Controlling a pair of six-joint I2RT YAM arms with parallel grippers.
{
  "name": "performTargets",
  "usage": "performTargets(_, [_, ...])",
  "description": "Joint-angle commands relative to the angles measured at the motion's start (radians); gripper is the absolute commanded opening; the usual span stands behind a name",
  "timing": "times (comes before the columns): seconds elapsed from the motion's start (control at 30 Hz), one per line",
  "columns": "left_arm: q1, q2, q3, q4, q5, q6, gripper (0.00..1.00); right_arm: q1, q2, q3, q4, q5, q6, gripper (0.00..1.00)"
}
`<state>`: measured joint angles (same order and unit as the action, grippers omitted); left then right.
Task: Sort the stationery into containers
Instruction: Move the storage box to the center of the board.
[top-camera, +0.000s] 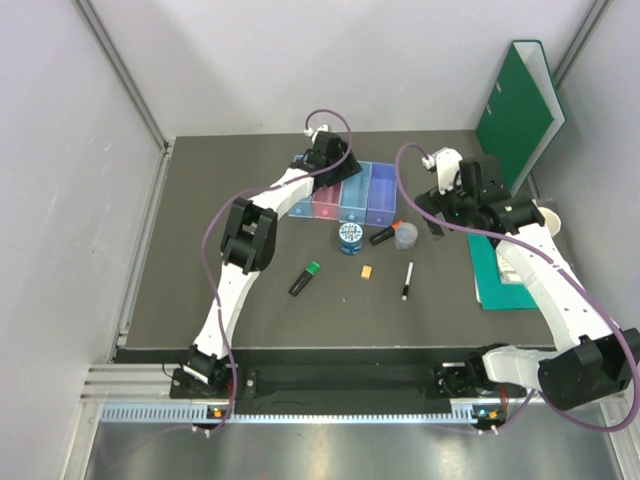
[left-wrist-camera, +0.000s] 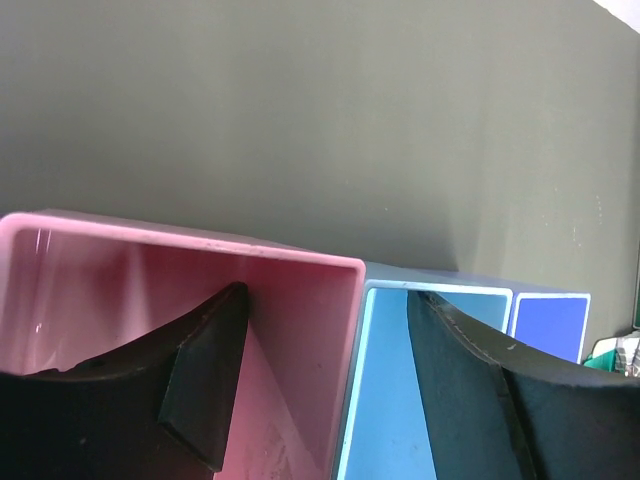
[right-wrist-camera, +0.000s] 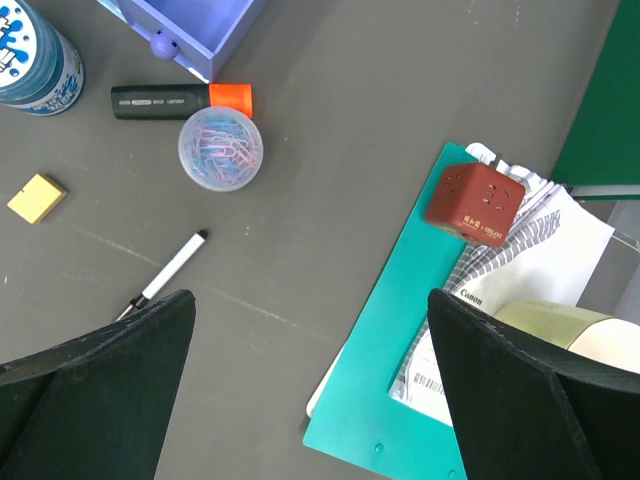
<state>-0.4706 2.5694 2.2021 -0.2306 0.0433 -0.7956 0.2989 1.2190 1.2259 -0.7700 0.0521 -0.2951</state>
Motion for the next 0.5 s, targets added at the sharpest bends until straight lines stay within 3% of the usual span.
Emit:
performTargets(0.0, [-0.046, 0.022, -0.094, -0.096, 0.058, -0.123, 0.68, 0.003, -0.012, 0.046, 0.034, 0.006, -0.004, 1.00])
performTargets(0.47, [-0.157, -0.124, -0.308, -0.119, 0.044, -0.157, 0.67, 0.002, -0.044, 0.023, 0.038, -0.001, -0.001, 1.00])
